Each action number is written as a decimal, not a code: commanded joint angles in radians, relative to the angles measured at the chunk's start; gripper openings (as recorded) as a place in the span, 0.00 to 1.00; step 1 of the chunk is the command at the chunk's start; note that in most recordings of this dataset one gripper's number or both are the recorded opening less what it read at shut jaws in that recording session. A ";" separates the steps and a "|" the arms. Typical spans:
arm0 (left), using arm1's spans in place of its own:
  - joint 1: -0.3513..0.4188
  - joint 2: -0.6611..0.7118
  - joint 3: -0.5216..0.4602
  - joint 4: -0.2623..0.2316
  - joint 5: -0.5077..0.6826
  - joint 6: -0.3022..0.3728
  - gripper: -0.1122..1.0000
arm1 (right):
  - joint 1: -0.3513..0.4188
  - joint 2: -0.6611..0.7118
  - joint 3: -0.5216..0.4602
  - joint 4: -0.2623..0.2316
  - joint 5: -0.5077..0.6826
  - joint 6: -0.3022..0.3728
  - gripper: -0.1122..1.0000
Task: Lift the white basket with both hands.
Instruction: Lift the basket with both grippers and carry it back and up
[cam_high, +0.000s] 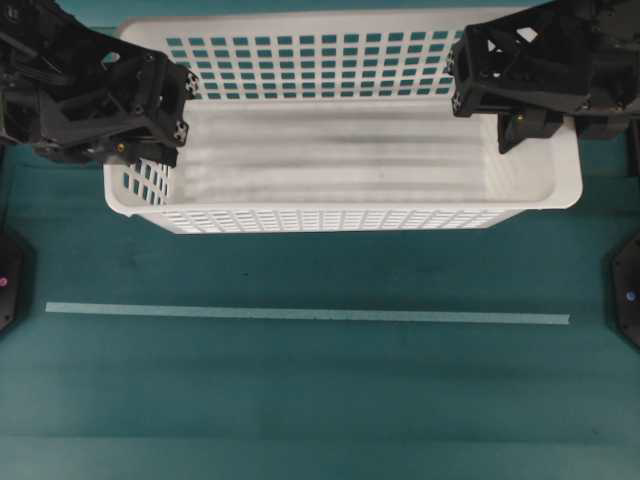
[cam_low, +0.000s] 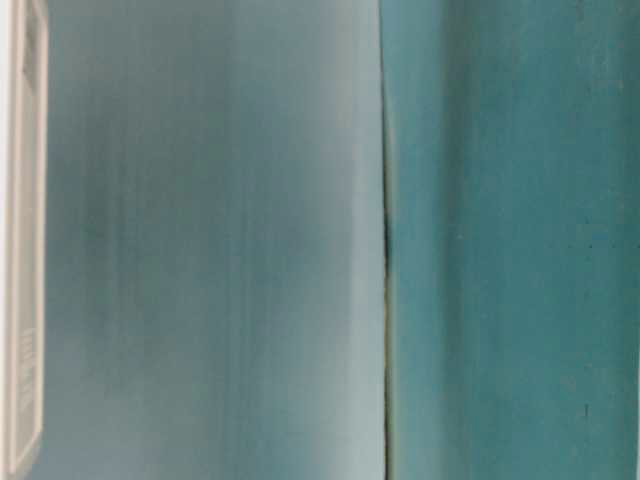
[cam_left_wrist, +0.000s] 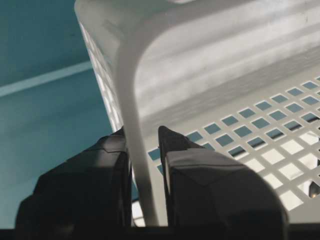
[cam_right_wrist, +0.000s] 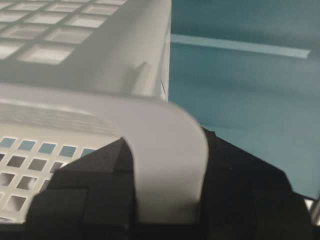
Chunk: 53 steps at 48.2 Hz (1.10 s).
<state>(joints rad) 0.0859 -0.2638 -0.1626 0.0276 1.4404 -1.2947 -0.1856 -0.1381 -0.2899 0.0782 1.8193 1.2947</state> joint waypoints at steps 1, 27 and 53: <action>-0.002 0.014 -0.066 -0.005 0.003 0.026 0.18 | 0.021 0.035 -0.055 -0.014 0.020 -0.028 0.28; 0.000 0.072 -0.178 -0.002 0.104 0.091 0.18 | 0.026 0.049 -0.092 -0.034 0.057 -0.032 0.28; -0.006 0.072 -0.181 -0.005 0.104 0.094 0.18 | 0.031 0.052 -0.112 -0.034 0.058 -0.029 0.28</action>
<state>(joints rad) 0.0874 -0.1963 -0.3037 0.0276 1.5585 -1.2257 -0.1733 -0.1120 -0.3881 0.0414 1.8822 1.2839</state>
